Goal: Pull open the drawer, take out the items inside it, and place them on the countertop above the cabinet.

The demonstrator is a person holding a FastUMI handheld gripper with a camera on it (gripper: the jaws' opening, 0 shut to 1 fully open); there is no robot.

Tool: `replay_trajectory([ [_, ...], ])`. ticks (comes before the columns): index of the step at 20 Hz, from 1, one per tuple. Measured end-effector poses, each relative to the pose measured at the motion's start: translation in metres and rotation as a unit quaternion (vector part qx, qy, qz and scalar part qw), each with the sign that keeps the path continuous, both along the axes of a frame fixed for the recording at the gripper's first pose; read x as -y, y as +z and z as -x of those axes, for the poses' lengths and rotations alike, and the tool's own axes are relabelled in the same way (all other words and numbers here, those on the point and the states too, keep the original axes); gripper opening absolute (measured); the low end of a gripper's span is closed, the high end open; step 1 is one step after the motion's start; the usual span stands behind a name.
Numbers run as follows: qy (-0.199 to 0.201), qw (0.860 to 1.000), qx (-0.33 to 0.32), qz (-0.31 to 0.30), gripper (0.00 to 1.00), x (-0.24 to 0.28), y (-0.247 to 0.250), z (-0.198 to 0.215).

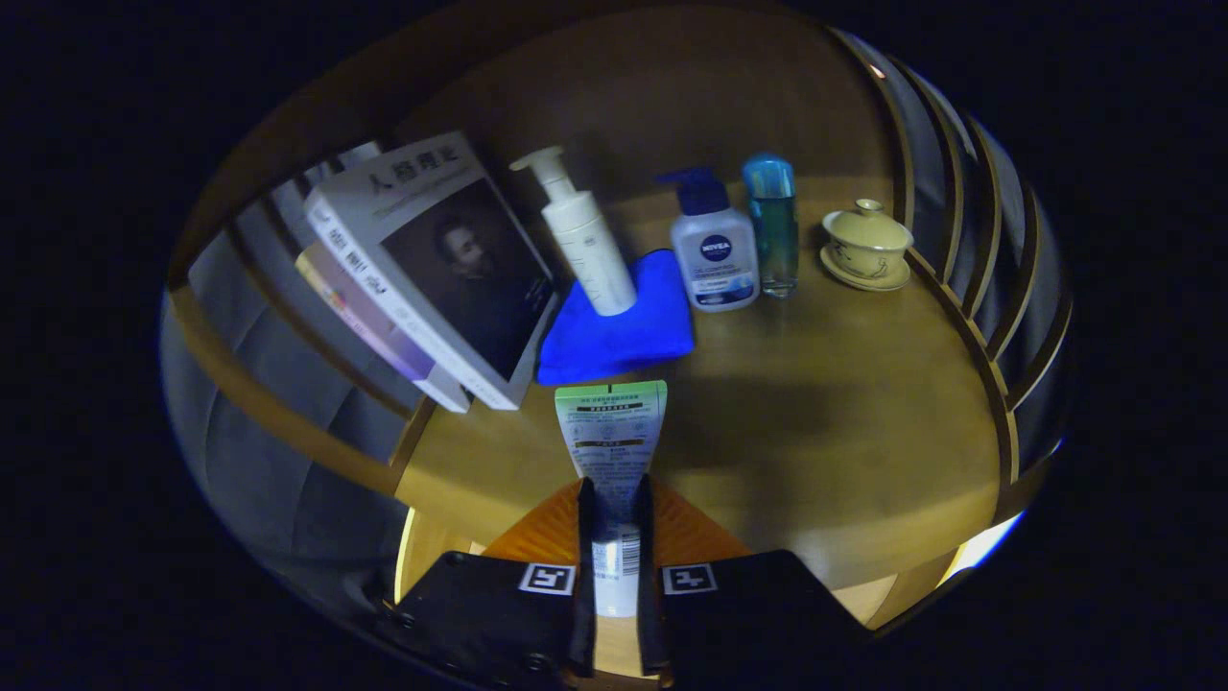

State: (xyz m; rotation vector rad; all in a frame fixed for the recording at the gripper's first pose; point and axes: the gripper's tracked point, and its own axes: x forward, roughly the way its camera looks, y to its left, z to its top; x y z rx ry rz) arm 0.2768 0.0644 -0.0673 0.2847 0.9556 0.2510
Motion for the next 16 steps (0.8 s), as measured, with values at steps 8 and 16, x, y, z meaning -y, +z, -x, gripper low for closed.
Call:
replay_trajectory([
  [8,-0.027,0.999,0.020,-0.003,0.33,0.002,-0.021,-0.025],
  [16,-0.027,0.985,0.159,0.059,0.98,0.008,0.028,0.001],
])
